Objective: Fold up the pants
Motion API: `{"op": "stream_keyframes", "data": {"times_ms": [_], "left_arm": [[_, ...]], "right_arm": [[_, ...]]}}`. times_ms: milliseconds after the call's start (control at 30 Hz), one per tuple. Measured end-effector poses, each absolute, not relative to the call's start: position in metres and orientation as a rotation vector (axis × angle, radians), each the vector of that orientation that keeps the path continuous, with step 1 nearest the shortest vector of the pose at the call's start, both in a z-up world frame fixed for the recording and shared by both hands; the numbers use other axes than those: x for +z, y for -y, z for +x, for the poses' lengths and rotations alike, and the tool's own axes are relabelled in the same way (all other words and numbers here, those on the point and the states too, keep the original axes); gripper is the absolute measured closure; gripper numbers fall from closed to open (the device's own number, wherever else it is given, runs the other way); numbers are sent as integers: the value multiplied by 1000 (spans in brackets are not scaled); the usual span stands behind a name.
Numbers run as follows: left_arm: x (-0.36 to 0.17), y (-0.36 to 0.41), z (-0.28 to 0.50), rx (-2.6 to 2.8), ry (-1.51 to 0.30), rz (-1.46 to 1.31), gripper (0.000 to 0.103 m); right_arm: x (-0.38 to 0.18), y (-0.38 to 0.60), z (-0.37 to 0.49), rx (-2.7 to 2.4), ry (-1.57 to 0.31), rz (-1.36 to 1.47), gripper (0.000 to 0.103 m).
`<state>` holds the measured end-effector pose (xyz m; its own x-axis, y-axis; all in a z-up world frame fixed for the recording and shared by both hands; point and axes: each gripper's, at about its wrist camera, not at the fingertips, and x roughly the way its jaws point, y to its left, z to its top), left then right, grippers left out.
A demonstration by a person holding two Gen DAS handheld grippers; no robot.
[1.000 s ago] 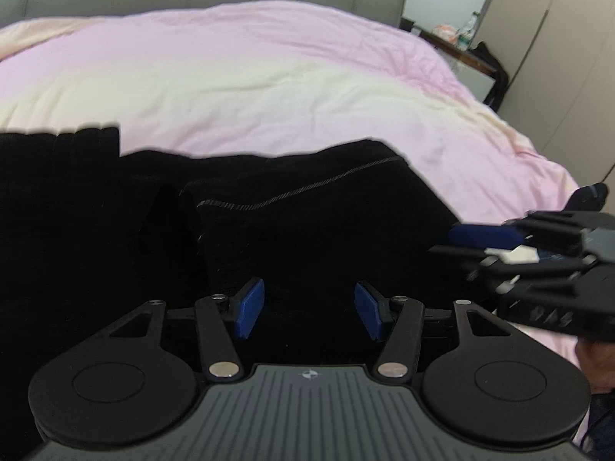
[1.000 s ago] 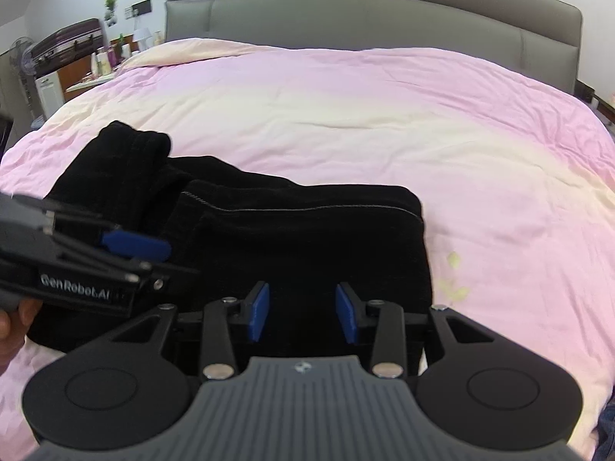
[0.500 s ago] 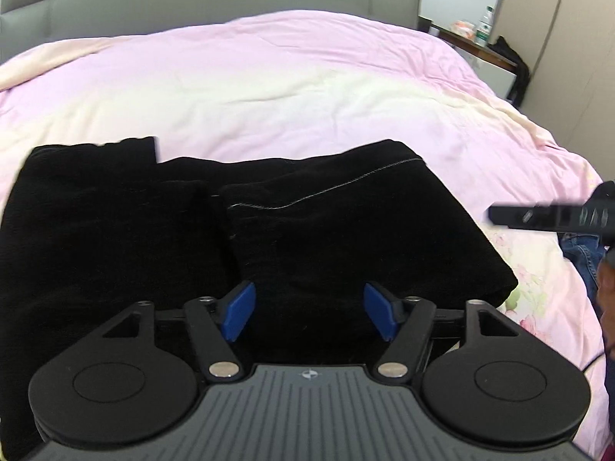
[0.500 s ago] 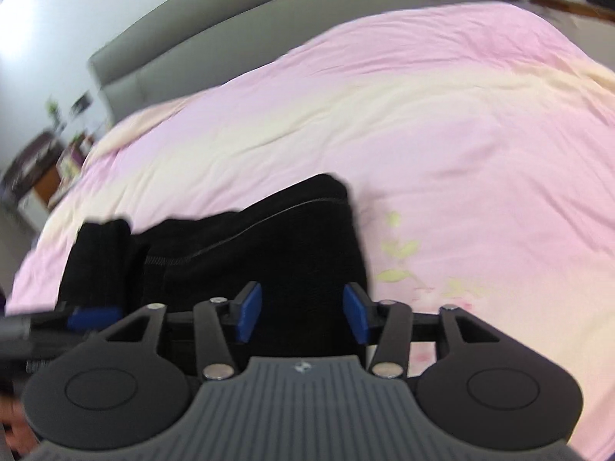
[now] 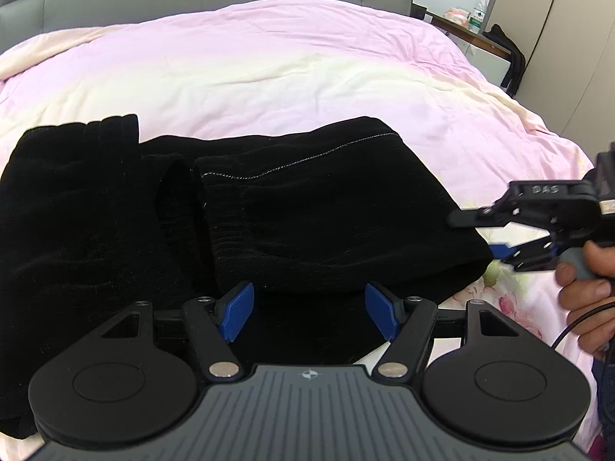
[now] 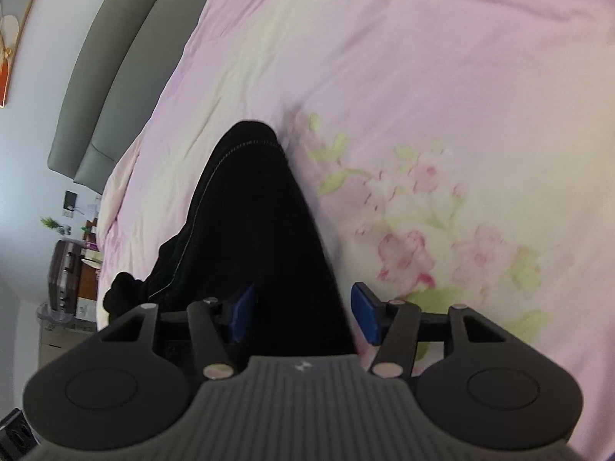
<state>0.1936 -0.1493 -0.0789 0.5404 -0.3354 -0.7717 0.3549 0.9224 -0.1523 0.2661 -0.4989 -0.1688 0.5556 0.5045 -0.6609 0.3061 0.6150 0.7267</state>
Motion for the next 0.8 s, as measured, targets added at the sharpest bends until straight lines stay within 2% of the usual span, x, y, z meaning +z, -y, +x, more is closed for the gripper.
{"op": "stream_keyframes", "data": {"times_ms": [67, 133, 233, 267, 533, 800], "left_arm": [[-77, 152, 192, -408, -906, 34, 25], [-74, 158, 188, -415, -884, 64, 25], [-68, 177, 179, -451, -802, 155, 23], [-66, 185, 176, -464, -772, 194, 19], [-78, 261, 148, -527, -542, 554, 15], [-111, 298, 156, -490, -523, 694, 10]], "right_arm": [[-176, 493, 266, 143, -1018, 963, 51], [-172, 491, 267, 153, -1008, 948, 68], [-157, 494, 264, 209, -955, 1037, 75], [-151, 494, 263, 231, -937, 1060, 75], [-126, 489, 260, 308, -912, 1138, 78], [-122, 487, 263, 335, -934, 1143, 78]]}}
